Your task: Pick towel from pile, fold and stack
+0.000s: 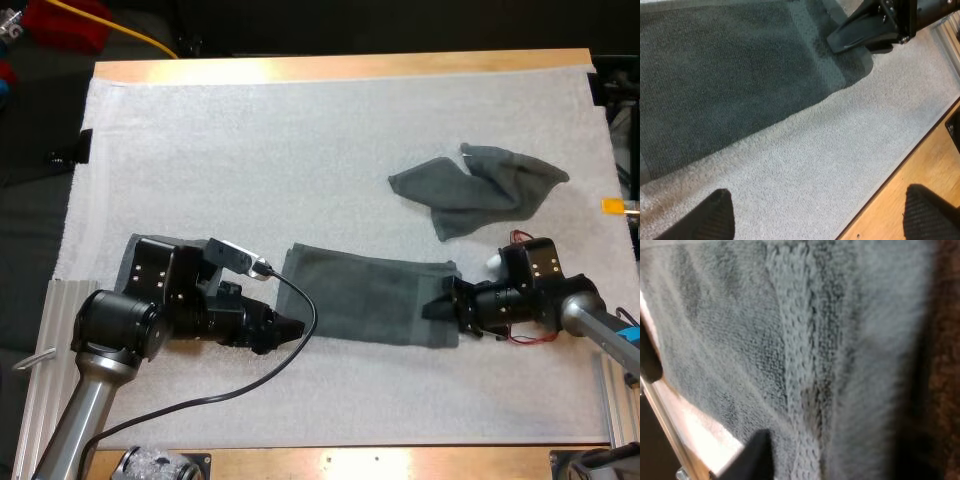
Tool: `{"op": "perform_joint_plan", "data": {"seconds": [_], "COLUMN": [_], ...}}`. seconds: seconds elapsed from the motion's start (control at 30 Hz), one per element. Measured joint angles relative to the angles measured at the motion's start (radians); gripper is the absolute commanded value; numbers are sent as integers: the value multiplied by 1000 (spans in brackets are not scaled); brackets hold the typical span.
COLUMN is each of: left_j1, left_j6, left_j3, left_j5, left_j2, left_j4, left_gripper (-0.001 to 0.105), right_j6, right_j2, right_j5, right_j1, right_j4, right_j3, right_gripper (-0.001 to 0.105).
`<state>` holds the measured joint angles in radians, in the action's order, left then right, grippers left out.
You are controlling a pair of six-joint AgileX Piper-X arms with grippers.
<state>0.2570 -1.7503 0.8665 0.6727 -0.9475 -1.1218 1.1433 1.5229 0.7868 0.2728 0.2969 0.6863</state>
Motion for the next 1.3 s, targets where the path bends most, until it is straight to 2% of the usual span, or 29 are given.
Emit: {"op": "perform_joint_plan", "data": {"seconds": [0.1,0.2,0.5,0.73,0.83,0.93,1.0,1.07,1.13,1.3], "left_j1": [0,0,0,0,0,0,0,0,0,0], "left_j6": [0,0,0,0,0,0,0,0,0,0], "left_j3": [0,0,0,0,0,0,0,0,0,0], "left_j5": [0,0,0,0,0,0,0,0,0,0], "left_j2": [0,0,0,0,0,0,0,0,0,0], "left_j4": [0,0,0,0,0,0,0,0,0,0], "left_gripper": [68,68,68,68,68,68,68,68,68,68], "right_j6": [0,0,34,97,100,101,101,103,109,124], "right_j2": [0,-8,-77,-77,-77,-77,-77,-79,-85,-124], "right_j5": [-23,-65,-148,-227,-230,-232,-232,-224,-215,-263], "right_j1": [0,0,0,0,0,0,0,0,0,0], "right_j4": [0,4,28,124,132,133,133,133,129,136], "right_j3": [0,0,0,0,0,0,0,0,4,6], "right_gripper": [7,1,2,3,14,34,54,68,75,75]}}
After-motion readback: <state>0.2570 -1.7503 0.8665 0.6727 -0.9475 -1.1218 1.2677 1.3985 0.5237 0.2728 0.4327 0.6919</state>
